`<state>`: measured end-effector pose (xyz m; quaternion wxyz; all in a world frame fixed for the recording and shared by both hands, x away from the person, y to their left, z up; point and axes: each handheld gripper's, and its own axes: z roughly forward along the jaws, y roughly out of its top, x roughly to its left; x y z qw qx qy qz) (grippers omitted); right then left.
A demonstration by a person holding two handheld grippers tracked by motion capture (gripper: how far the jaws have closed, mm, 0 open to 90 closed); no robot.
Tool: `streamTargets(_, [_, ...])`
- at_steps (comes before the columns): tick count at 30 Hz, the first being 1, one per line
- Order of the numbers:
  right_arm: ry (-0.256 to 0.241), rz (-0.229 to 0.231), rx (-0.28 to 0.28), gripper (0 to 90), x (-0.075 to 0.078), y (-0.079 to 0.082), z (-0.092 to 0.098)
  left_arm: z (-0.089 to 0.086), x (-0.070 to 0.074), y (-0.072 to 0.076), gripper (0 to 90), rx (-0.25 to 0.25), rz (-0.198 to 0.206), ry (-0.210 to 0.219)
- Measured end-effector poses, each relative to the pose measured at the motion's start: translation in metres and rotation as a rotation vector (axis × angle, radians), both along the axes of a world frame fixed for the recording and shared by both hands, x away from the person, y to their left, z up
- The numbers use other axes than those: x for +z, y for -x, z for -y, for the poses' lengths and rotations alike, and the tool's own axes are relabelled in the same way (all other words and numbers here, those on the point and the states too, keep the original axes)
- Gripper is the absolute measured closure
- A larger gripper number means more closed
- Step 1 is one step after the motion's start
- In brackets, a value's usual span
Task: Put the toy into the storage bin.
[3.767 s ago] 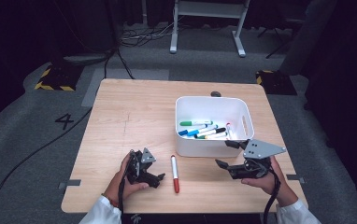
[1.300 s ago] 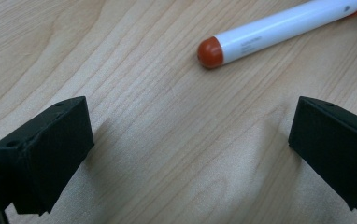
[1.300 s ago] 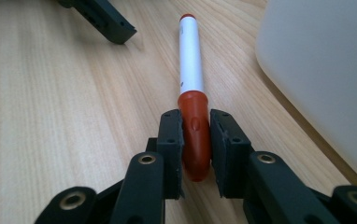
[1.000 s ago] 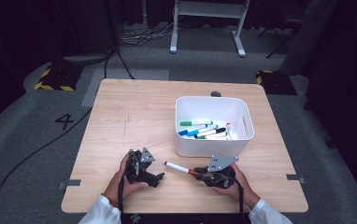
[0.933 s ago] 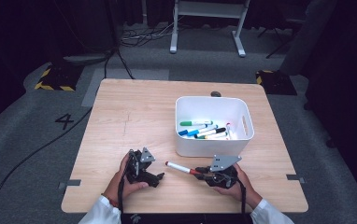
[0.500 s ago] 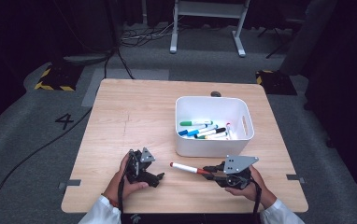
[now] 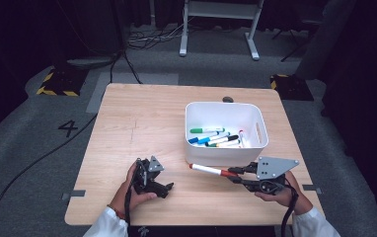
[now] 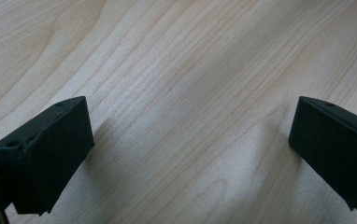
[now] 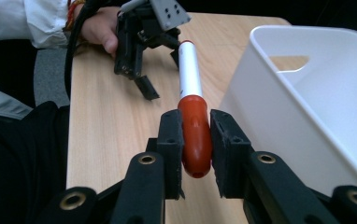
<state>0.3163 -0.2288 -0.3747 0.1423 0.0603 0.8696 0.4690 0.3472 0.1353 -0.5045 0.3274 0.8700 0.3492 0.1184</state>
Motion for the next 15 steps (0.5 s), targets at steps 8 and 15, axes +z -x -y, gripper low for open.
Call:
streamTargets(8, [-0.033, 0.026, -0.03, 75.2, 0.028, -0.009, 0.016, 0.0, 0.0, 0.0, 0.0, 0.001, 0.0, 0.0])
streamTargets(15, [-0.058, 0.041, -0.048, 75.2, 0.043, -0.018, 0.022, 0.0, 0.0, 0.0, 0.0, 0.002, -0.002, 0.001])
